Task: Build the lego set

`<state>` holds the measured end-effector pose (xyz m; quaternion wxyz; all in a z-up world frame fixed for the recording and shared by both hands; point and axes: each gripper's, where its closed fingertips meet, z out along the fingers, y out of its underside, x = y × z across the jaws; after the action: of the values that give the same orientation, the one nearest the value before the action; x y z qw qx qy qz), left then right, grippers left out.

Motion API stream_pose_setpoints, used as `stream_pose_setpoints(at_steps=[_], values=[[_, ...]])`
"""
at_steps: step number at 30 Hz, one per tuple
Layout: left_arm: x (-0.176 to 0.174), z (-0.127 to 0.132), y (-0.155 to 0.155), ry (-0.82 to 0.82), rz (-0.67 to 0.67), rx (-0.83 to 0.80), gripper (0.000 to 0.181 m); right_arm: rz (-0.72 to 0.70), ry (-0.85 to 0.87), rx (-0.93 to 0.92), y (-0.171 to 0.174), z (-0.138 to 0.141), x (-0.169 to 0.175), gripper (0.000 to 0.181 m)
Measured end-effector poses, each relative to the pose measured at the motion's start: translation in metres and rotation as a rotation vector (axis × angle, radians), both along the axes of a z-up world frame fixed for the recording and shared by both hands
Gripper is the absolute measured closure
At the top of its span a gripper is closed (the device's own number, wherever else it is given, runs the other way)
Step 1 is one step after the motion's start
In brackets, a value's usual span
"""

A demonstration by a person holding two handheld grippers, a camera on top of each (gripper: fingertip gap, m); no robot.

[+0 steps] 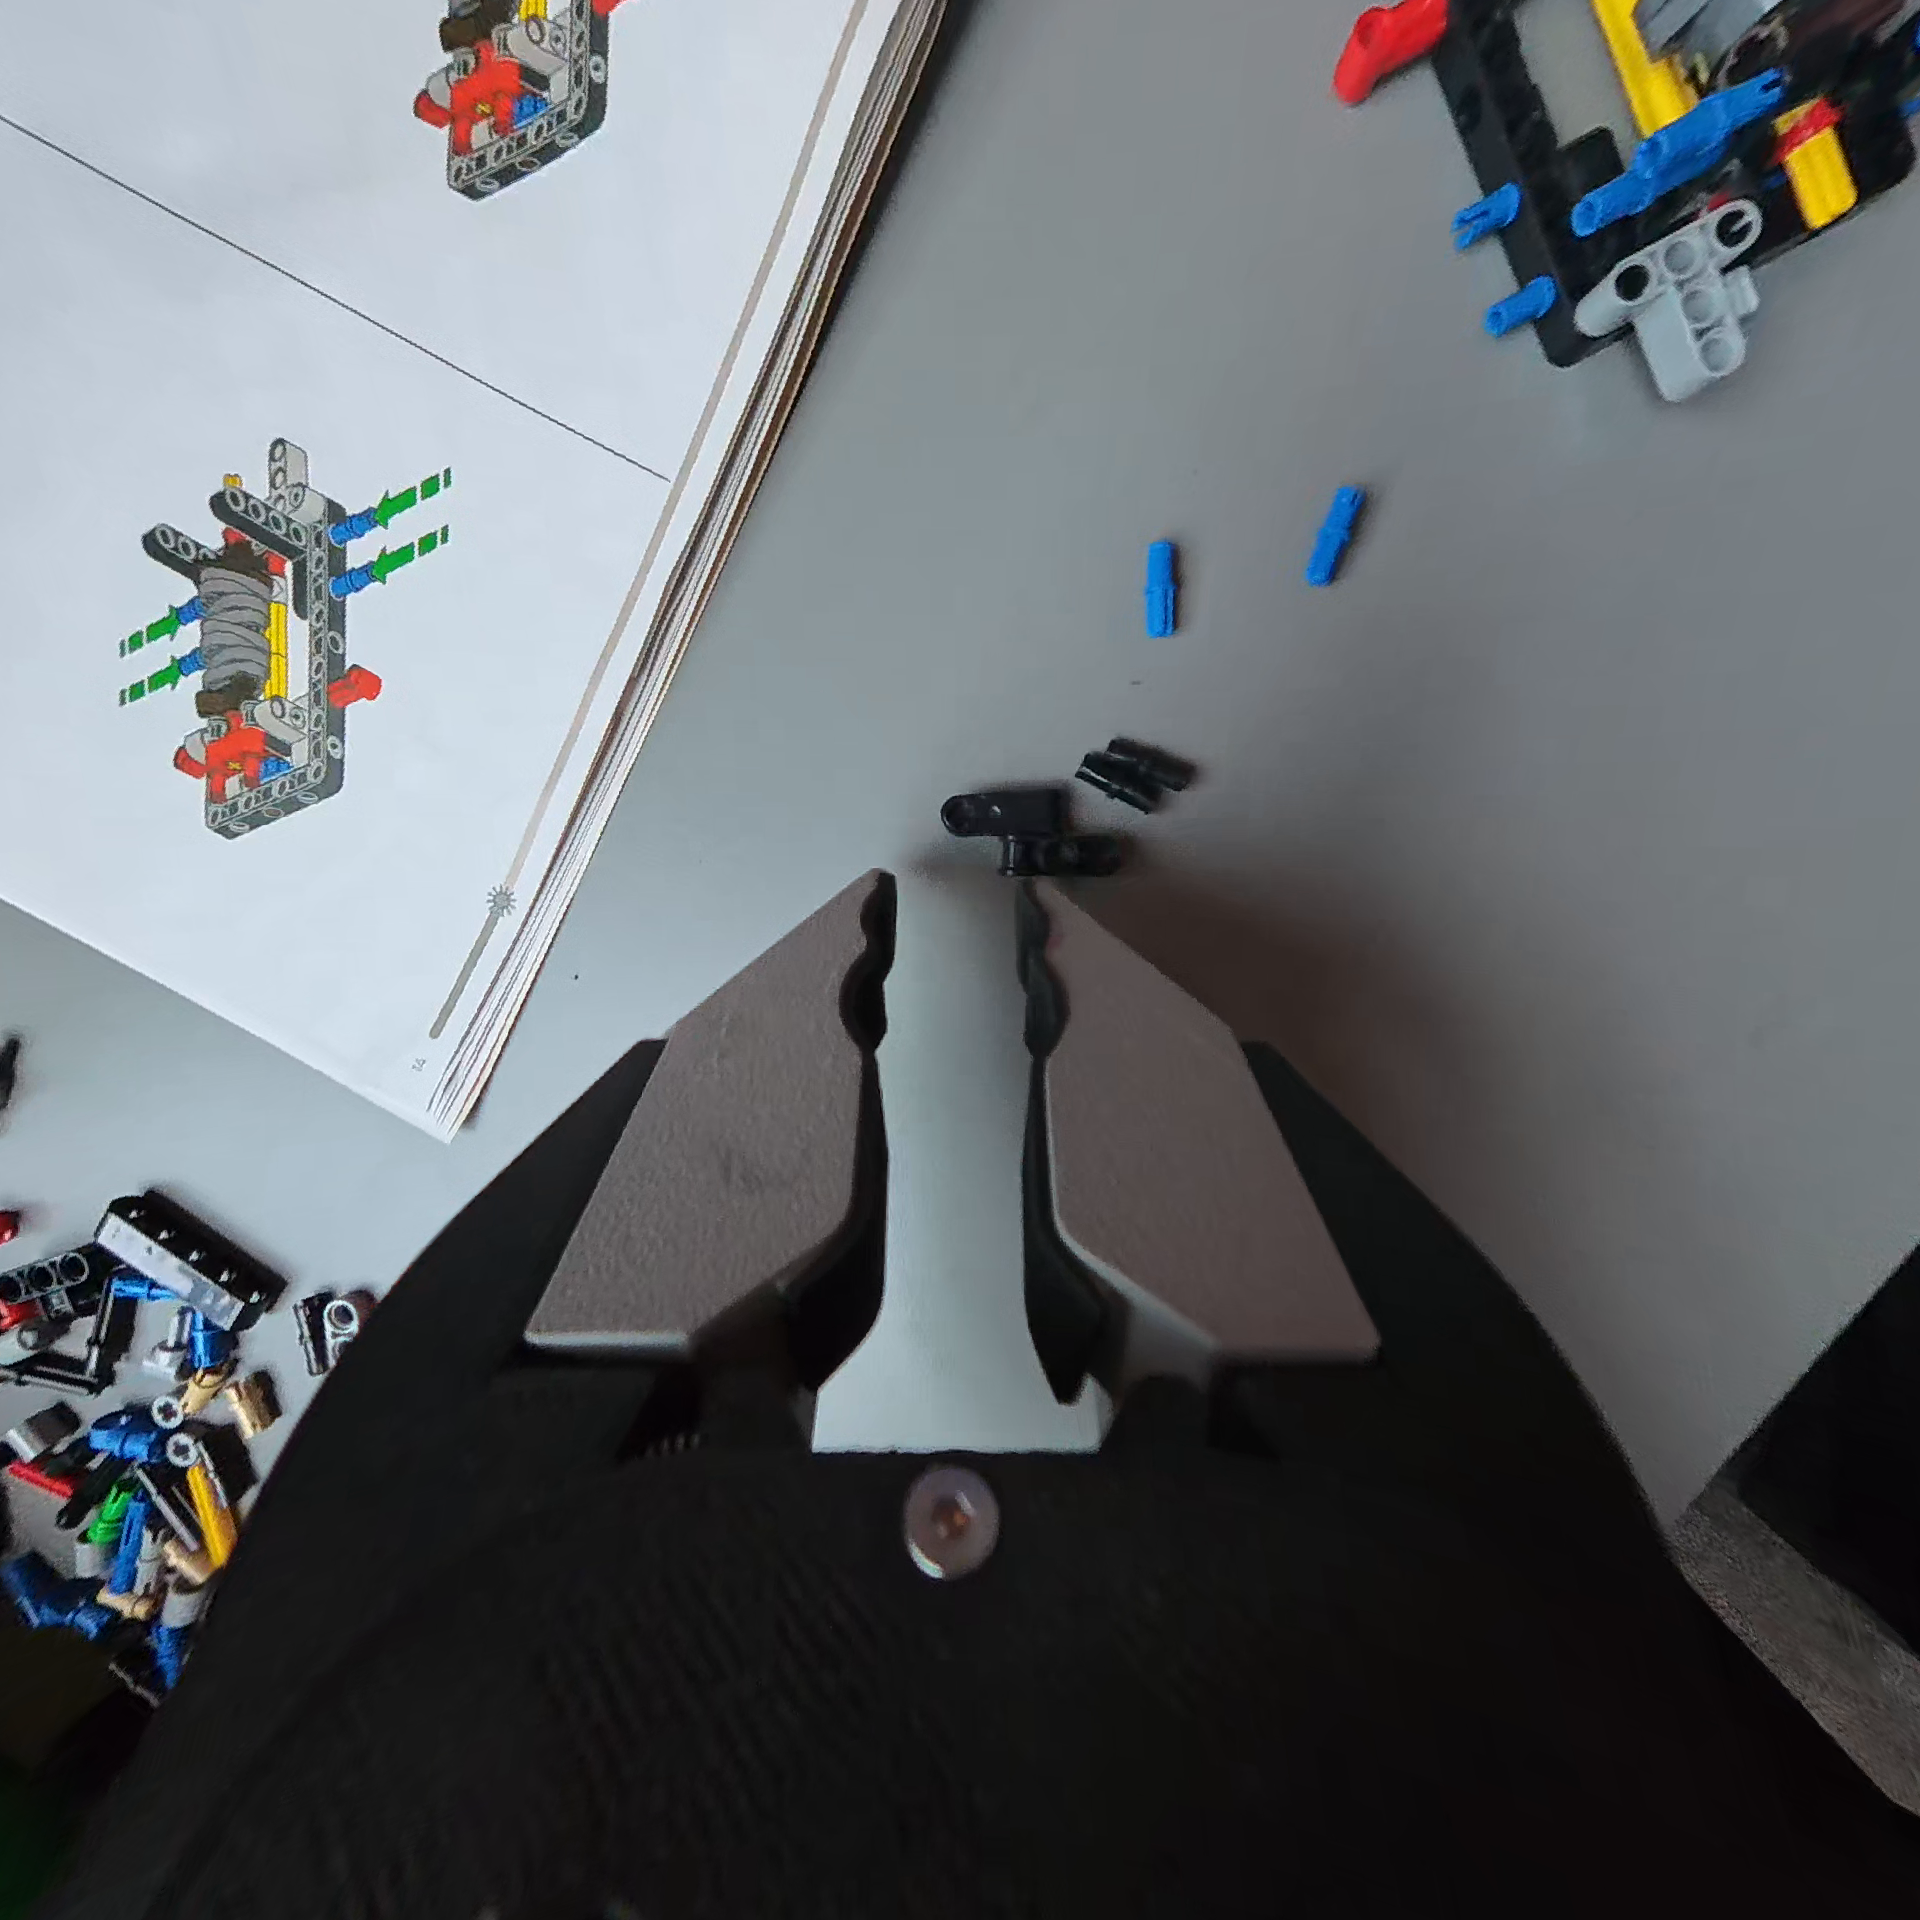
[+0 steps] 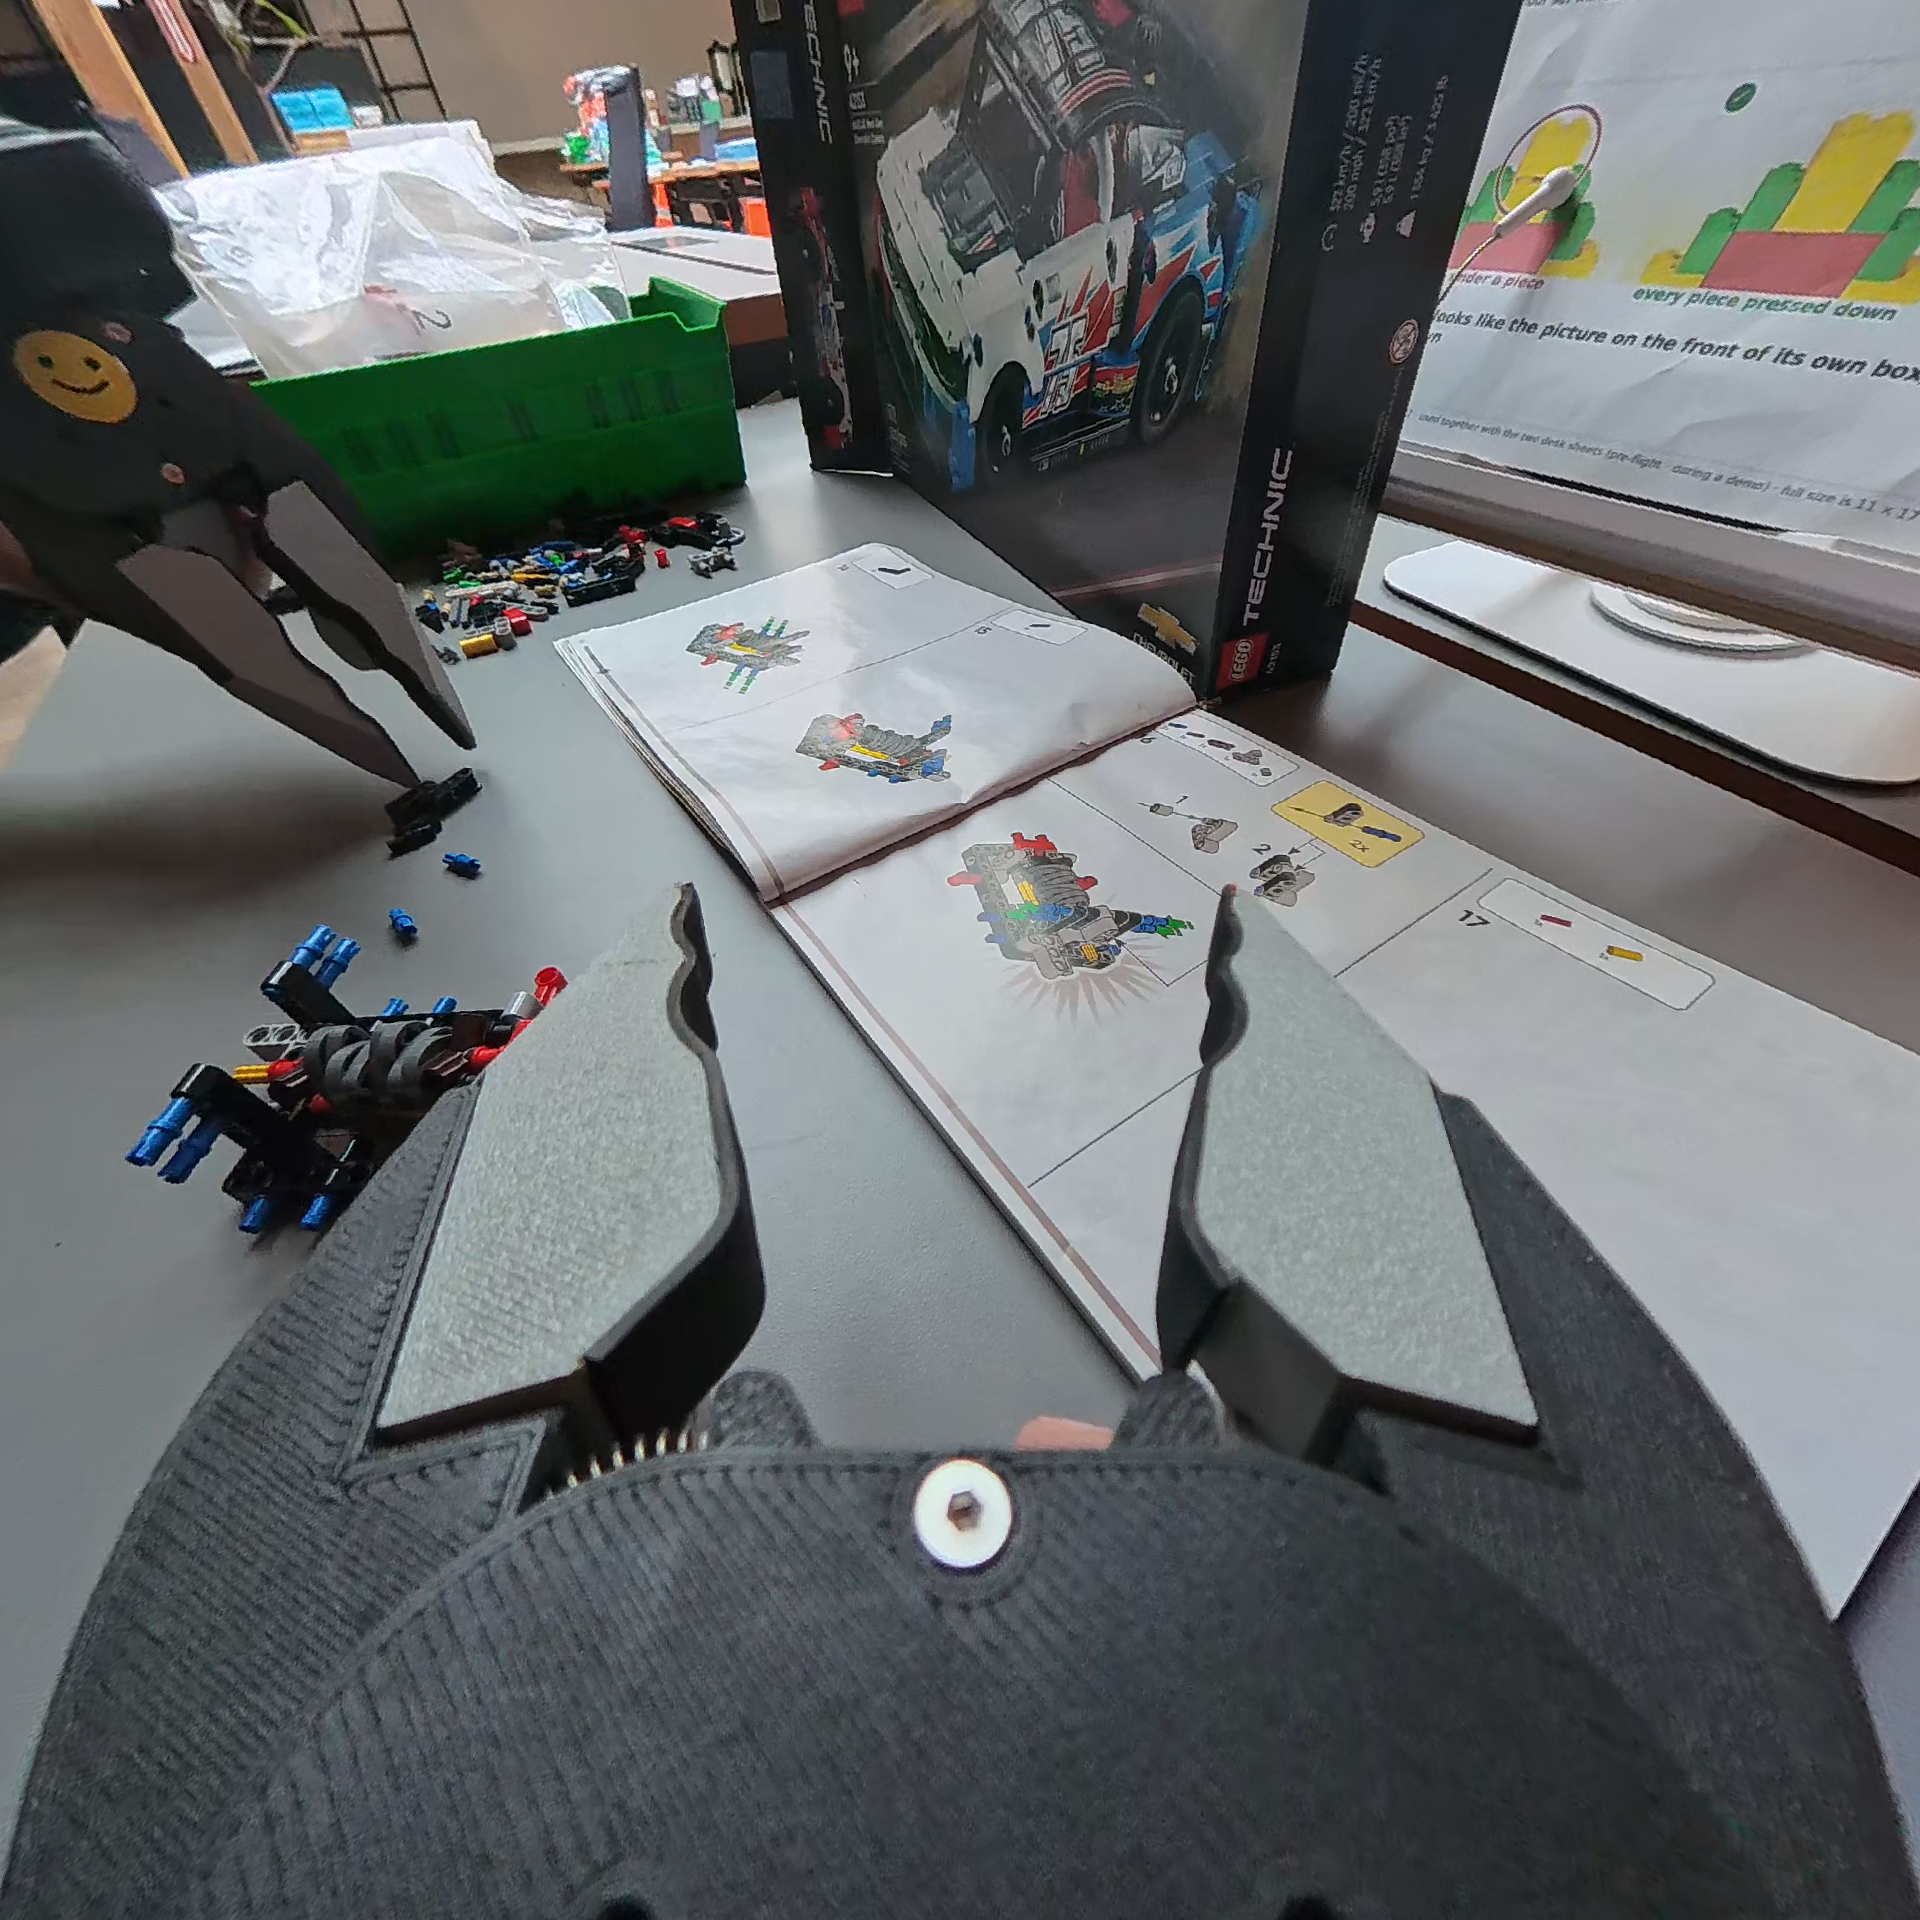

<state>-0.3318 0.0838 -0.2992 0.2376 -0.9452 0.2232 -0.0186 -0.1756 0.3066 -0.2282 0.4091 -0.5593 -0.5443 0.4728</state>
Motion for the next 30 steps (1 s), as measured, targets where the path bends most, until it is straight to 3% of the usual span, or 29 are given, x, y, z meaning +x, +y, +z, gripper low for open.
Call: stream_pose_setpoints(at_steps=[5, 18, 21, 23, 26, 30], values=[[-0.01, 0.013, -0.006, -0.041, 0.048, 0.098, 0.162, 0.007, 0.003, 0.004, -0.002, 0.0, 0.0, 0.088], [-0.091, 0.042, -0.048, -0.042, 0.332, 0.292, 0.163, 0.064, 0.002, -0.031, -0.008, 0.0, 0.0, 0.079], [-0.104, 0.052, -0.058, -0.062, 0.401, 0.31, 0.164, 0.124, -0.018, -0.024, -0.018, -0.003, 0.001, 0.09], [-0.121, 0.055, -0.07, -0.037, 0.486, 0.302, 0.176, 0.153, -0.036, -0.013, -0.024, -0.005, 0.0, 0.095], [-0.15, 0.052, -0.093, 0.041, 0.624, 0.259, 0.175, 0.173, -0.04, 0.009, -0.029, -0.006, 0.001, 0.123], [-0.158, 0.045, -0.11, -0.001, 0.679, 0.226, 0.169, 0.17, -0.022, -0.012, -0.027, -0.003, 0.002, 0.12]])
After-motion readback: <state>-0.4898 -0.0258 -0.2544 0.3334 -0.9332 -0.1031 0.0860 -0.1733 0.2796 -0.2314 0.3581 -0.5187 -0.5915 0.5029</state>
